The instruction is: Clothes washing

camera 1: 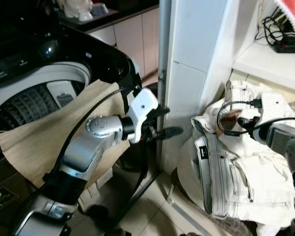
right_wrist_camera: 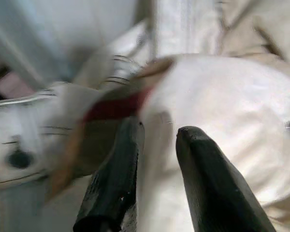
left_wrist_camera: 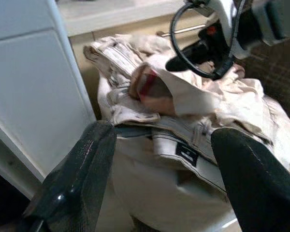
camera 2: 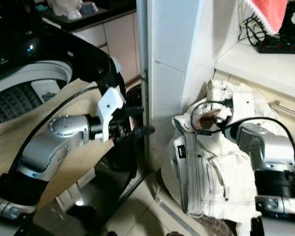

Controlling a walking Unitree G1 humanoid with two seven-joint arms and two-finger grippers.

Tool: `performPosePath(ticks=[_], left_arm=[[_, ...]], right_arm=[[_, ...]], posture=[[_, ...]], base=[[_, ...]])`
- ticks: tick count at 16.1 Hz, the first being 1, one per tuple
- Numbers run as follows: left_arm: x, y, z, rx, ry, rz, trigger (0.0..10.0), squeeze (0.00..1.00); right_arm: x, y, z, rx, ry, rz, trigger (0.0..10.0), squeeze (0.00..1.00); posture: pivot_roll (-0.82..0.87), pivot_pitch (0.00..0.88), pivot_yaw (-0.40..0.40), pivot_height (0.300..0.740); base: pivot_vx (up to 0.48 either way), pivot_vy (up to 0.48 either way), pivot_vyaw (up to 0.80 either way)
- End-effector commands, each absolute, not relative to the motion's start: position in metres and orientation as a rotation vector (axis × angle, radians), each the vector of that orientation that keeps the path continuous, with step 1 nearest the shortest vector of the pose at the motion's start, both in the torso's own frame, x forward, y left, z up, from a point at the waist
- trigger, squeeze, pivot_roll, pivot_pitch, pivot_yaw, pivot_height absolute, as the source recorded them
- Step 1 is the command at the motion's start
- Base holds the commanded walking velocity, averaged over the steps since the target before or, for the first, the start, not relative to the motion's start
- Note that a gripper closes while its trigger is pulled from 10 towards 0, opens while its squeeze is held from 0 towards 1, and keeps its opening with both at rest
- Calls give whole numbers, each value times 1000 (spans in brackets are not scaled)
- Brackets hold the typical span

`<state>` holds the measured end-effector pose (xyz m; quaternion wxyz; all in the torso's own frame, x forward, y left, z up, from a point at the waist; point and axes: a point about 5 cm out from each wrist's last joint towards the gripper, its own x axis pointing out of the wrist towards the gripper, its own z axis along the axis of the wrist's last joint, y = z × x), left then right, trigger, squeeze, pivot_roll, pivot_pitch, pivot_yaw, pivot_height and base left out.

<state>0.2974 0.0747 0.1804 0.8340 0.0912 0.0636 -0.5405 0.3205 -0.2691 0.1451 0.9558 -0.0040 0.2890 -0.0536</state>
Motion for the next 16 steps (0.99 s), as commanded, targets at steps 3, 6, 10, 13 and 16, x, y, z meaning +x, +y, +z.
performPosePath(ticks=[3,6,10,13,16], left_arm=[[296,79,185,217,121,-1132,10000,0],[296,84,187,218,129,-1118,10000,0],[294,84,185,213,138,-1122,10000,0],[289,80,183,204,145,-1147,10000,0],[291,82,184,214,146,-1140,10000,0]], right_arm=[[333,-266,147,-25,539,-129,10000,1000],[346,-255,148,9,477,-64,10000,1000],[348,-257,137,-62,557,-108,10000,1000],[340,-262,115,-131,695,-120,10000,0],[336,-266,105,-118,742,-139,10000,0]], posture=[[-64,0,64,740],[-55,0,61,740],[-63,0,56,740],[-66,0,51,740],[-53,5,39,740]], base=[[0,0,0],[0,0,0],[0,0,0],[0,0,0],[0,0,0]])
